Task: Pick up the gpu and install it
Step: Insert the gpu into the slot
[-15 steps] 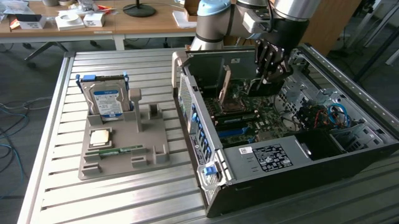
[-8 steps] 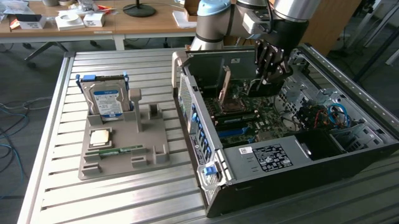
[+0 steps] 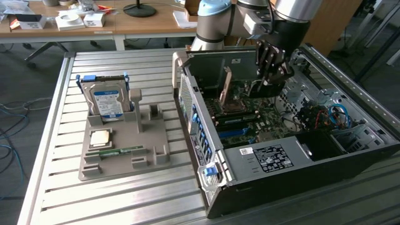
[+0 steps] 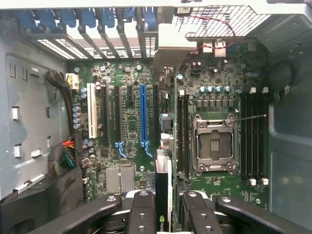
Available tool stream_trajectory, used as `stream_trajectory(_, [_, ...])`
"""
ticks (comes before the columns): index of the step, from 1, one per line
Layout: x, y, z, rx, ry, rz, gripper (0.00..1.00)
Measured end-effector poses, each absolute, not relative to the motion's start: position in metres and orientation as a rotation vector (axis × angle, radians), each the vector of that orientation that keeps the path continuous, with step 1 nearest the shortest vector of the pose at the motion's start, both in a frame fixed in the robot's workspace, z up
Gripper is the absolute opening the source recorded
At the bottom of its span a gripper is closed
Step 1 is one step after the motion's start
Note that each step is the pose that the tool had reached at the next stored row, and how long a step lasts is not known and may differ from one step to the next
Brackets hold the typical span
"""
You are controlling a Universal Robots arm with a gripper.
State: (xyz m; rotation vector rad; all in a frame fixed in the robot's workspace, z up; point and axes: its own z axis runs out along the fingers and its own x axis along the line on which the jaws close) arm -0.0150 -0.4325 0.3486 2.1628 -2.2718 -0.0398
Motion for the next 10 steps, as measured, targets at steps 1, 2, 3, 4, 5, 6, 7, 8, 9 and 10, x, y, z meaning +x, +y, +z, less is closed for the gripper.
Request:
stream_trajectory(1, [-0.0150,-0.4330,0.3486,2.163,-2.272,-0.040,0.26])
stream_trajectory(2, [-0.0150,-0.4334,0.3486,2.163,-2.272,-0.040,0.26])
stream_trajectory(3, [-0.0151,-0.4338,0.3486,2.163,-2.272,-0.040,0.26])
stream_trajectory(4, [-0.0150,-0.4342,0.3486,2.163,-2.272,-0.040,0.26])
stream_trajectory(5, [-0.0150,-0.4347,0.3486,2.163,-2.272,-0.040,0.26])
stream_trajectory(6, [-0.0150,-0.4351,0.3486,2.163,-2.272,-0.040,0.26])
stream_trajectory(7, [-0.0151,-0.4353,0.3486,2.163,-2.272,-0.040,0.26])
stream_trajectory(8, [-0.0151,-0.4353,0.3486,2.163,-2.272,-0.040,0.26])
stream_trajectory(9, [-0.0150,-0.4353,0.3486,2.163,-2.272,-0.040,0.26])
stream_trajectory(10, [-0.0150,-0.4353,0.3486,2.163,-2.272,-0.040,0.26])
